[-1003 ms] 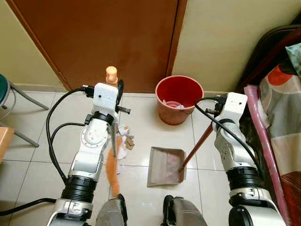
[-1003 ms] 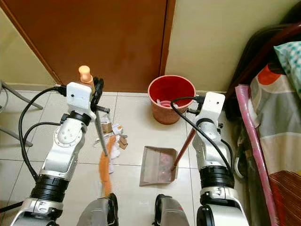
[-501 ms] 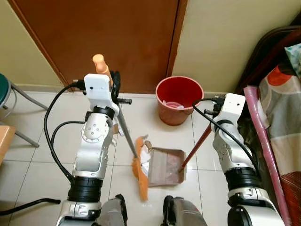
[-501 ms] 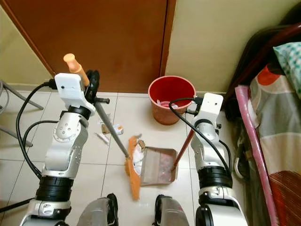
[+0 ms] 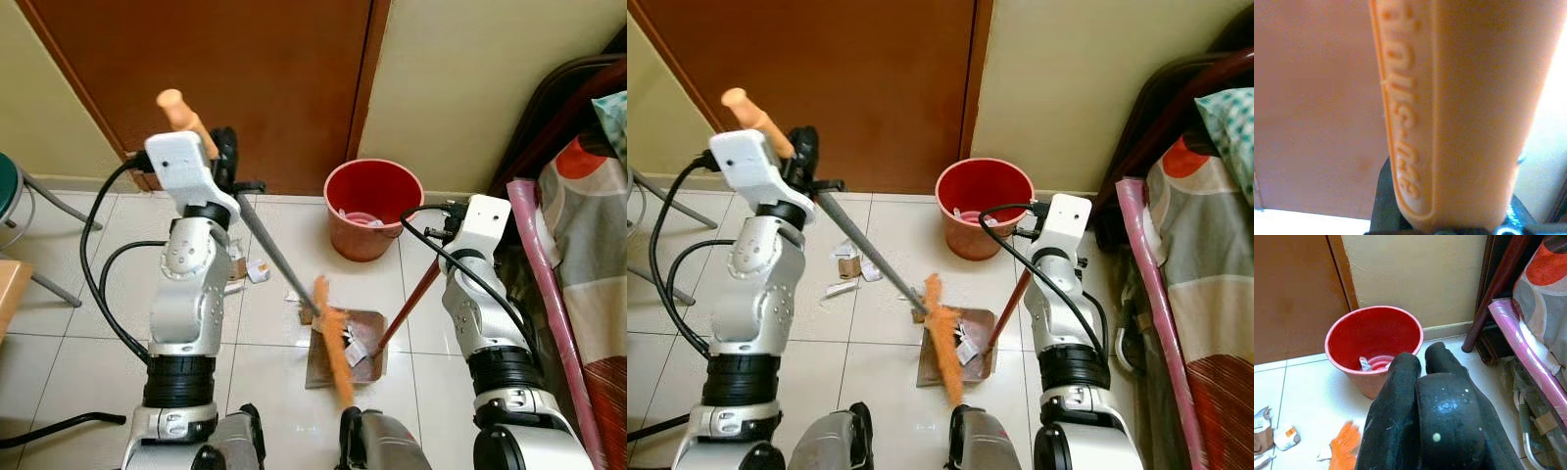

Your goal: Sweep floor

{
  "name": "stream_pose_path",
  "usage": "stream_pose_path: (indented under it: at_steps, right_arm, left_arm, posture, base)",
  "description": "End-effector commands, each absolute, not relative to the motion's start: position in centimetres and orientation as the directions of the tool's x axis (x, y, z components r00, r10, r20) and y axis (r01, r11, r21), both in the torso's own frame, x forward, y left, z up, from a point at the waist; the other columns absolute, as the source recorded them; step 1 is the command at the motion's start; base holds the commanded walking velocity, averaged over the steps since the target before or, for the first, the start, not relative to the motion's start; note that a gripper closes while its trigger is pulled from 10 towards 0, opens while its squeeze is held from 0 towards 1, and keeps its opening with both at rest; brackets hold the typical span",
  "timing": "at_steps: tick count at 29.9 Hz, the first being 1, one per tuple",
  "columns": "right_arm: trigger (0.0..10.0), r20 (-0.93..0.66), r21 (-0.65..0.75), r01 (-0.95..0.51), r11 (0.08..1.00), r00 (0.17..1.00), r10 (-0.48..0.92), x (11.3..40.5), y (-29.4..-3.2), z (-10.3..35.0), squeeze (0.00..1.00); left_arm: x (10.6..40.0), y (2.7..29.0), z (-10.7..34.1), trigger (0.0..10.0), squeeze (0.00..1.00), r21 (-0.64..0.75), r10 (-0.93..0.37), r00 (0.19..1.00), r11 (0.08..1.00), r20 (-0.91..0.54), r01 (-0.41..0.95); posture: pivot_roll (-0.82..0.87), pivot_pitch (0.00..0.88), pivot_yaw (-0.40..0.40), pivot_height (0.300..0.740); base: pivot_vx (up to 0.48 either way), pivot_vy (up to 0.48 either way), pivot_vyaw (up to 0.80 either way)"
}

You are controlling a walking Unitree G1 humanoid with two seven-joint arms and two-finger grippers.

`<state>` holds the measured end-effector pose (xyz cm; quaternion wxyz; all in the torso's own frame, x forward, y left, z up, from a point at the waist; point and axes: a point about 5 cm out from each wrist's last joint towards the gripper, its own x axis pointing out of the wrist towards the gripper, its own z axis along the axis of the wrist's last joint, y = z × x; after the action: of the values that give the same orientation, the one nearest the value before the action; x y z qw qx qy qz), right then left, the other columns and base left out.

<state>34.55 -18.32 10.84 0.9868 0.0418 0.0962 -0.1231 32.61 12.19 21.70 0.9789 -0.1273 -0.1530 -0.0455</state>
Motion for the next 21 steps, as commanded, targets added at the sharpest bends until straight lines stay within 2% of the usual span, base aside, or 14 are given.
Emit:
stream_pose_path:
  at_steps: [1, 7, 15, 16, 18, 21]
  right_arm:
    - [10.0, -0.257, 0.061, 0.249, 0.967, 0.94, -0.225, 34.2, -18.1, 9.5, 0.0]
    - [10.0, -0.263, 0.061, 0.24, 0.969, 0.94, -0.216, 34.3, -18.1, 9.3, 0.0]
    - [10.0, -0.267, 0.072, 0.2, 0.977, 0.948, -0.174, 34.3, -17.7, 9.3, 0.0]
    - [10.0, -0.236, 0.052, 0.114, 0.992, 0.967, -0.098, 34.5, -16.7, 9.7, 0.0]
    - [10.0, -0.212, 0.028, 0.03, 0.999, 0.977, -0.023, 34.6, -15.7, 10.1, 0.0]
    - [10.0, -0.218, 0.019, -0.022, 1.0, 0.976, 0.026, 34.6, -15.0, 10.1, 0.0]
  left_arm:
    - [32.2, 12.0, 23.9, 10.0, 0.0, -0.267, -0.042, 0.917, 0.95, 0.397, 0.159]
    - [32.5, 12.7, 25.2, 10.0, 0.0, -0.271, -0.019, 0.904, 0.951, 0.427, 0.149]
    - [33.1, 15.2, 25.0, 10.0, 0.0, -0.139, 0.002, 0.9, 0.988, 0.435, 0.065]
    - [33.1, 15.7, 25.0, 10.0, 0.0, -0.11, 0.005, 0.899, 0.993, 0.438, 0.048]
    - [33.1, 16.0, 25.0, 10.0, 0.0, -0.086, 0.003, 0.898, 0.996, 0.44, 0.039]
    - [33.0, 16.2, 25.0, 10.0, 0.0, -0.077, 0.005, 0.899, 0.996, 0.438, 0.033]
  posture:
    - [0.0, 0.2, -0.024, 0.74]
    - [0.0, 0.19, -0.027, 0.74]
    - [-0.01, 0.188, -0.03, 0.74]
    - [-0.01, 0.189, -0.033, 0.74]
    - [-0.01, 0.19, -0.035, 0.74]
    - [-0.01, 0.192, -0.039, 0.74]
  base:
    - [0.0, 0.0, 0.0]
    - [0.0, 0.0, 0.0]
    - [0.0, 0.0, 0.0]
    - [0.0, 0.0, 0.0]
    - [0.0, 0.0, 0.0]
    - [0.0, 0.0, 0.0]
